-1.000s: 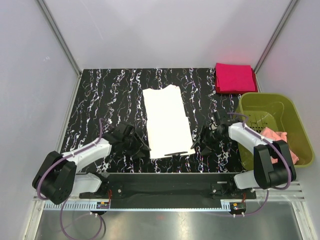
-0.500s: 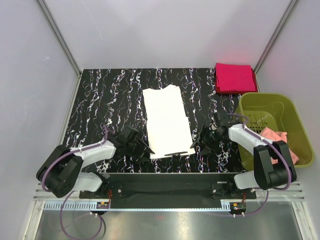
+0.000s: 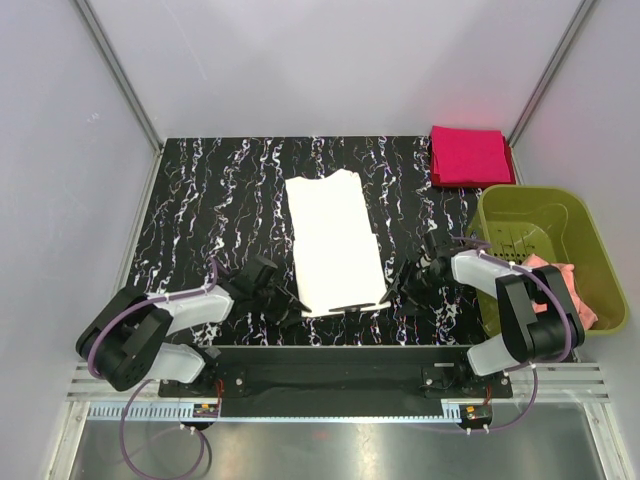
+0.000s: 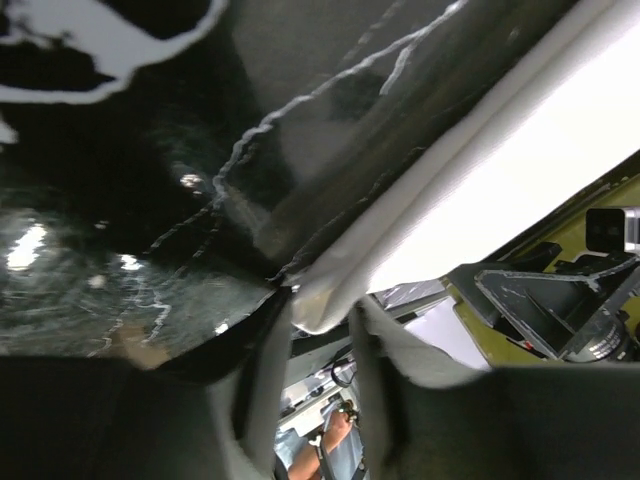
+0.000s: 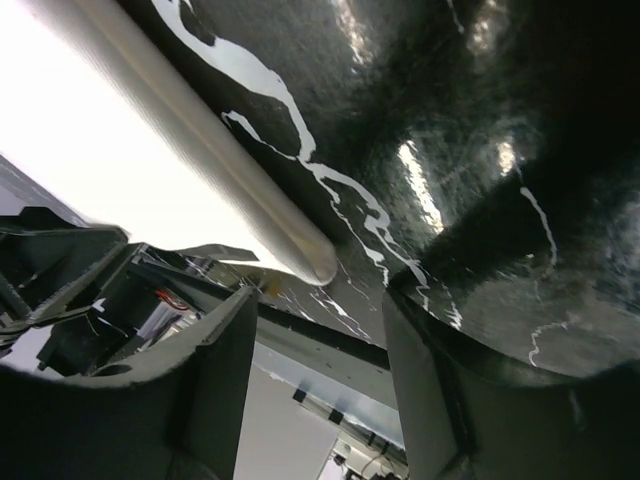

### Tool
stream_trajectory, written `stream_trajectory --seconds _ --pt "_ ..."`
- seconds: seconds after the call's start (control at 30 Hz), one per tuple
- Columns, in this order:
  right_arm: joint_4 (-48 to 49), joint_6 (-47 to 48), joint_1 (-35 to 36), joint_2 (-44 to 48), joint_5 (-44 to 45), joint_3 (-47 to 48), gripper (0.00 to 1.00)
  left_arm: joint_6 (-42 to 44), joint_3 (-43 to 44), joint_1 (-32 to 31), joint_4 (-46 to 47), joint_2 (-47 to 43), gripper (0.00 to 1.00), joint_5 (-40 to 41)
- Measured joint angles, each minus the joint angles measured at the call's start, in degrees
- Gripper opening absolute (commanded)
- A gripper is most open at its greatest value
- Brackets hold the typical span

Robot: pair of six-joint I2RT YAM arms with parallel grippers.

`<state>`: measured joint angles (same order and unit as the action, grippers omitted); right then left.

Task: Fold and stack the t-shirts
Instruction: Fold the tshirt

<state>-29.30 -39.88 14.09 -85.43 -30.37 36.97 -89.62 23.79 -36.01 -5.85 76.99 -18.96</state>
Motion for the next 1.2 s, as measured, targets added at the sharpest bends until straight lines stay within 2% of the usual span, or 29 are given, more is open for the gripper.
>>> stream_trajectory --seconds 0.33,0.4,0.53,0.57,0.6,0.73,0.97,1.2 --pt "6.0 -3.1 0.0 -1.9 -1.5 -0.8 0.44 -0.4 -1.4 -0.1 2.1 0.2 0.18 -0.4" --pt "6.8 -3.4 0.0 -2.2 -1.5 -0.9 0.37 -0.4 -1.4 -0.1 2.3 0.4 0.15 -0.4" --pt "7.6 -3.7 0.0 -2.8 -0.5 -1.0 0.18 -0.4 -1.4 0.0 2.7 0.4 0.00 -0.4" --pt "7.8 -3.7 0.0 -2.9 -0.3 -1.1 0.13 -0.3 -1.4 0.0 2.8 0.4 0.00 -0.4" --pt "8.1 -3.6 0.0 -2.9 -0.2 -1.2 0.00 -0.2 -1.4 0.0 2.8 0.4 0.00 -0.4" --pt "8.2 -2.6 0.7 -3.4 -0.1 -0.9 0.00 1.0 -1.1 0.0 1.5 -0.5 0.00 0.5" --pt "6.3 -2.3 7.5 -0.3 2.7 -1.3 0.00 4.9 -0.6 -1.8 -10.2 -8.2 0.00 7.1" --pt "1.1 -8.1 15.4 15.6 5.5 -8.9 0.00 0.6 -3.3 -15.5 -19.1 -21.8 0.00 13.6"
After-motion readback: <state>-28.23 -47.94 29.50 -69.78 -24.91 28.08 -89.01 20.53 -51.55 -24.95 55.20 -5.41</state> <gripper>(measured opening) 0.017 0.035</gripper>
